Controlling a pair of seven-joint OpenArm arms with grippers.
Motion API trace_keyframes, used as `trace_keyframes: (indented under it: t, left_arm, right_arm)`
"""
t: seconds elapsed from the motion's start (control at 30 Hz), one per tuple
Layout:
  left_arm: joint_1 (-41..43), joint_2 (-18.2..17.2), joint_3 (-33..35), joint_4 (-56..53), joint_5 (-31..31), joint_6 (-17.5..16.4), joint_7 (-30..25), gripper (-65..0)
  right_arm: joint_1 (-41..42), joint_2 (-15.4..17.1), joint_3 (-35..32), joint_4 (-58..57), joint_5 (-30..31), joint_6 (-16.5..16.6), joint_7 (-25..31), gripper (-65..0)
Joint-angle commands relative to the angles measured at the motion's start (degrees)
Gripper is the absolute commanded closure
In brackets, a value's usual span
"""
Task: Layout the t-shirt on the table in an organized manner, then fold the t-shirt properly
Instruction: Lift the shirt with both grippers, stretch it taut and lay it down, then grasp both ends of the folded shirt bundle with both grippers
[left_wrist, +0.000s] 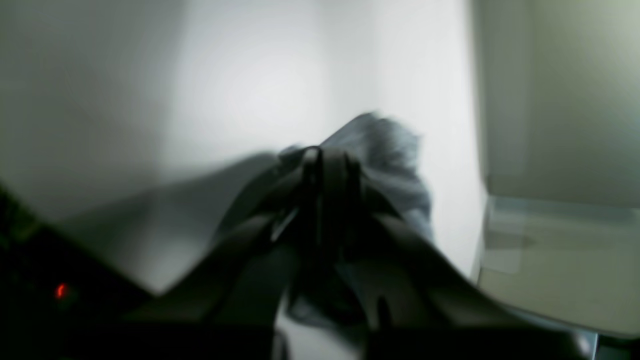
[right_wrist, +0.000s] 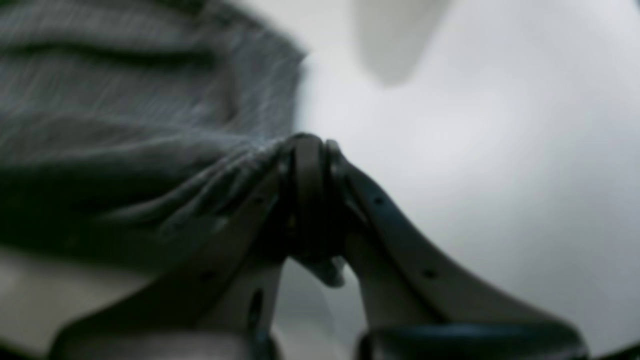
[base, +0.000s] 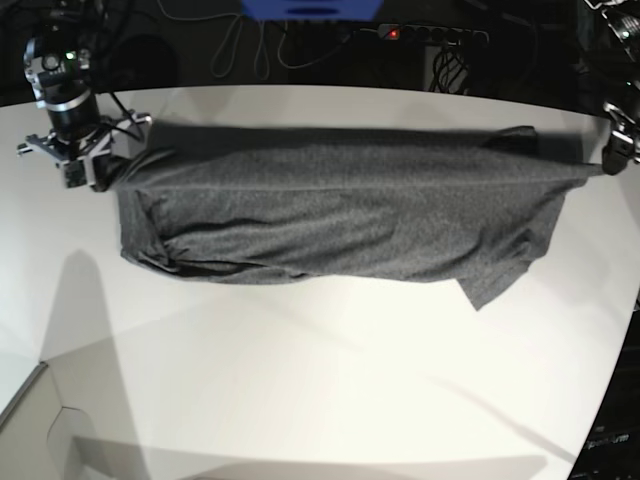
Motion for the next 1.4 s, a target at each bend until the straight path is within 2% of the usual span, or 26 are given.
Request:
trace_keyframes:
  t: [0.0, 0.07, 0.13, 0.2, 0.23, 0.37, 0.43, 0.53, 0.7, 0.8, 0.93, 1.03, 1.2, 1.27, 1.37]
  left_arm:
    - [-0.6, -1.4, -0.4, 0.4, -1.2, -0.6, 0.6, -0.6]
    - [-0.9, -1.7, -0.4, -0.1, 0.2, -1.0, 2.5, -0.8]
    - [-1.0, -1.7, -0.5, 0.5, 1.3, -4.8, 3.9, -4.2]
    - [-1.0, -1.7, -0.6, 1.4, 2.0, -8.9, 4.4, -11.7]
    - [-1.0, -1.7, -0.6, 1.7, 2.2, -9.8, 4.4, -16.1]
    - [-1.0, -1.5, -1.8, 1.7, 1.8, -10.7, 4.4, -30.0]
    - [-1.0, -1.4, -3.8, 1.7, 1.7, -10.8, 4.4, -32.8]
    - [-1.7, -1.4, -6.4, 1.7, 1.7, -10.8, 4.4, -32.9]
    - [-8.4, -1.5, -6.8, 2.7, 2.3, -10.8, 4.3, -32.9]
    - [-14.0, -1.4, -2.3, 4.1, 4.6, -10.2, 3.9, -32.9]
    - [-24.6, -0.5, 8.2, 2.3, 15.8, -10.1, 2.3, -32.9]
    - [-29.8, 1.6, 16.0, -0.3, 26.0, -10.1, -2.7, -33.0]
    - [-36.1, 4.5, 30.0, -8.4, 41.1, -10.1, -14.1, -33.2]
    - [-37.4, 5.3, 33.8, -13.0, 44.5, -10.1, -18.0, -33.2]
    - [-38.2, 5.6, 36.2, -18.5, 46.4, -10.1, -21.8, -33.2]
  right_arm:
    - [0.0, 0.4, 0.4, 0.4, 0.2, 0.9, 1.5, -0.1]
    - [-0.3, 0.4, 0.4, -0.1, 0.2, 1.9, 1.4, -4.8]
    - [-1.1, 0.4, 0.4, 0.0, 0.2, 2.0, 1.5, -11.8]
    - [-1.3, 0.5, 0.4, 0.1, 0.2, 2.3, 1.5, -19.7]
    - [-1.3, 0.5, 0.4, 0.2, 0.2, 2.3, 1.7, -23.1]
    - [-1.4, 0.4, 1.9, 0.8, 0.2, 2.3, 1.7, -32.6]
    - [-1.2, -0.3, 3.7, 0.9, 0.4, 2.3, 1.8, -35.1]
    - [-0.8, -1.3, 6.5, 0.9, 0.4, 2.3, 1.8, -35.9]
    - [2.7, -1.3, 6.6, 0.8, 0.3, 2.3, 1.6, -35.9]
    - [4.9, -1.5, 6.1, 0.8, 0.3, 2.4, 1.5, -35.9]
    - [7.2, -1.3, 2.4, 0.8, 0.2, 2.4, 1.4, -35.9]
    - [7.6, -1.3, 0.8, 0.8, 0.2, 2.4, 1.4, -35.9]
    - [8.3, -1.3, -1.6, 0.6, 0.2, 2.4, 1.4, -35.9]
    - [8.9, -1.2, -1.7, 0.5, 0.1, 2.4, 1.4, -35.9]
    - [9.1, -1.2, -1.6, 0.5, 0.1, 2.4, 1.4, -35.9]
